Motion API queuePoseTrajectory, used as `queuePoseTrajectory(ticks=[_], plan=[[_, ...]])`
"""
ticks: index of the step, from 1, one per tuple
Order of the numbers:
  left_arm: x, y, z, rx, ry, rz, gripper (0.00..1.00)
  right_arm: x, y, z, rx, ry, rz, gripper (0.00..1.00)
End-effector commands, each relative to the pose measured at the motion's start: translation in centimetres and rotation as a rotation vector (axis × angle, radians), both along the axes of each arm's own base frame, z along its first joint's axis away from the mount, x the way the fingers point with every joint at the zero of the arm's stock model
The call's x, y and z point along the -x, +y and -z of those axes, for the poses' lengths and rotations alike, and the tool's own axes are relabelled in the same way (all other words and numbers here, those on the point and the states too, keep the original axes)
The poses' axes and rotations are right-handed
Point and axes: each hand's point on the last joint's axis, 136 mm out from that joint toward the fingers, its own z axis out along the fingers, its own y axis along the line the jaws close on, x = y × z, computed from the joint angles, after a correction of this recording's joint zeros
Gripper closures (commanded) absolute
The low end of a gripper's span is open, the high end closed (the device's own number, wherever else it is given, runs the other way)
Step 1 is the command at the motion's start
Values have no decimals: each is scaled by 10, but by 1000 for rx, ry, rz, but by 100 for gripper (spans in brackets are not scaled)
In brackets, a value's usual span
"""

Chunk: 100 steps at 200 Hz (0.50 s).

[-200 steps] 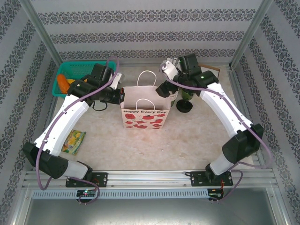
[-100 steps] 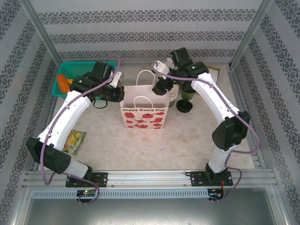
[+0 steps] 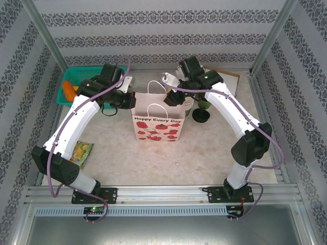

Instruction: Pack the takeout coffee

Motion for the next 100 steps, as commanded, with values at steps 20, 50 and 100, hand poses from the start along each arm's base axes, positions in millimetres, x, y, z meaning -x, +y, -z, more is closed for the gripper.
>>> queuePoseTrajectory(ticks=[20, 50, 100], plan=[[2, 3, -15, 60, 8, -9, 95, 19, -4, -16, -22, -24, -16, 70], [1, -1, -17, 76, 13, 11, 94, 30, -2, -20, -49, 20, -24, 76], [-3, -6, -16, 90, 37, 37, 93, 34, -6, -23, -38, 33, 41, 86]])
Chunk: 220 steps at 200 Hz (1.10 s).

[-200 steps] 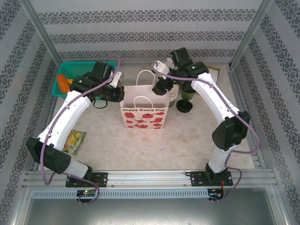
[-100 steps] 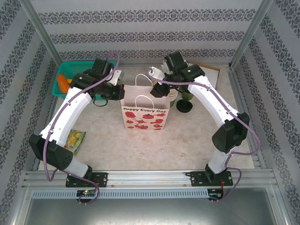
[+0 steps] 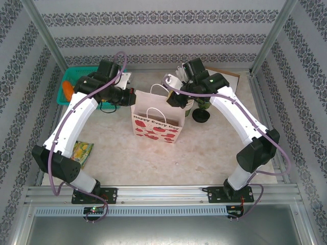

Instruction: Pack the takeout coffee

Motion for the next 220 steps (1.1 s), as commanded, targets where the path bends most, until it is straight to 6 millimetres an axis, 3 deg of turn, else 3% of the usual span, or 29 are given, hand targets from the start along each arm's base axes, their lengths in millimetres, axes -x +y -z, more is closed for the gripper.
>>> queuePoseTrajectory(ticks=[1, 23, 87, 106, 144, 175, 189, 220], plan=[[2, -2, -3, 21, 22, 24, 92, 14, -1, -10, -11, 22, 25, 87], [0, -5, -5, 34, 14, 39, 90, 15, -4, -12, -10, 38, 75, 98], [-2, -12, -6, 57, 13, 62, 87, 26, -4, -11, -5, 44, 189, 100], [-6, -6, -9, 40, -11, 27, 70, 28, -5, -13, 6, 38, 239, 100], [-24, 36, -32, -61, -170, -217, 29, 23, -8, -17, 27, 68, 456, 100], [-29, 97, -49, -198, -305, -535, 3, 19, -1, -24, -41, 67, 599, 100], [-26, 119, -52, -247, -340, -643, 0, 18, 5, -30, -79, 74, 655, 100], [-21, 134, -48, -286, -349, -702, 0, 16, 26, -38, -179, 119, 726, 100]])
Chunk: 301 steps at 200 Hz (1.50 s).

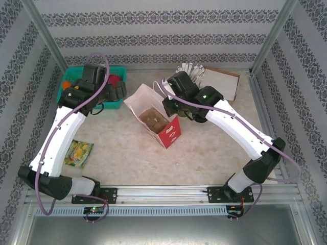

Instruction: Pack the takeout coffee

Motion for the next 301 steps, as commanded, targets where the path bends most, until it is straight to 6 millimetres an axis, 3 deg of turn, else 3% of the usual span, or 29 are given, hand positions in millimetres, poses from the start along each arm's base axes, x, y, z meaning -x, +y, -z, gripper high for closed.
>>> queuePoseTrajectory(ticks=[1, 16, 37, 52, 93, 159, 240, 301], plan=[[-7, 32, -1, -56, -50, -175, 0, -14, 13, -23, -131, -28, 151, 100], [-5, 37, 5, -72, -28, -197, 0, -17, 9, -9, -97, -6, 203, 100], [-5, 43, 21, -86, 11, -219, 0, -19, -4, 31, 16, 71, 304, 100], [-4, 45, 34, -77, 43, -237, 0, -17, -3, 45, 33, 115, 319, 100], [-7, 44, 55, -48, 104, -247, 0, -23, 3, 35, -27, 96, 344, 100], [-9, 24, 96, 62, 215, -236, 0, -29, -10, 19, -30, 10, 386, 100], [-18, 0, 119, 169, 274, -184, 0, -35, -21, 28, -37, -10, 471, 100], [-23, -12, 130, 223, 311, -179, 0, -46, -6, 19, -123, -44, 472, 100]])
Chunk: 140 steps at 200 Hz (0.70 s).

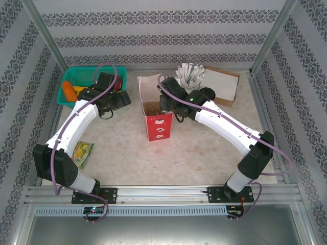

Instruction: Pack the takeout coffee

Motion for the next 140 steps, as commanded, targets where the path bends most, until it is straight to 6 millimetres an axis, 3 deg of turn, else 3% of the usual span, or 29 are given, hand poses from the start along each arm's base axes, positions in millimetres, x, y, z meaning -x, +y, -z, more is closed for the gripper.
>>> queuePoseTrajectory(ticks=[1, 69, 90, 140], plan=[[-7, -3, 7, 34, 11, -24, 0, -7, 2, -12, -35, -56, 28, 100], [-12, -15, 20, 42, 45, -21, 0, -3, -7, -7, -4, -47, 38, 99], [-16, -18, 19, 40, 44, -14, 0, 1, -9, -11, -12, -52, 24, 84], [-21, -26, 26, 51, 60, -3, 0, 11, -25, -47, -34, -143, -102, 34]])
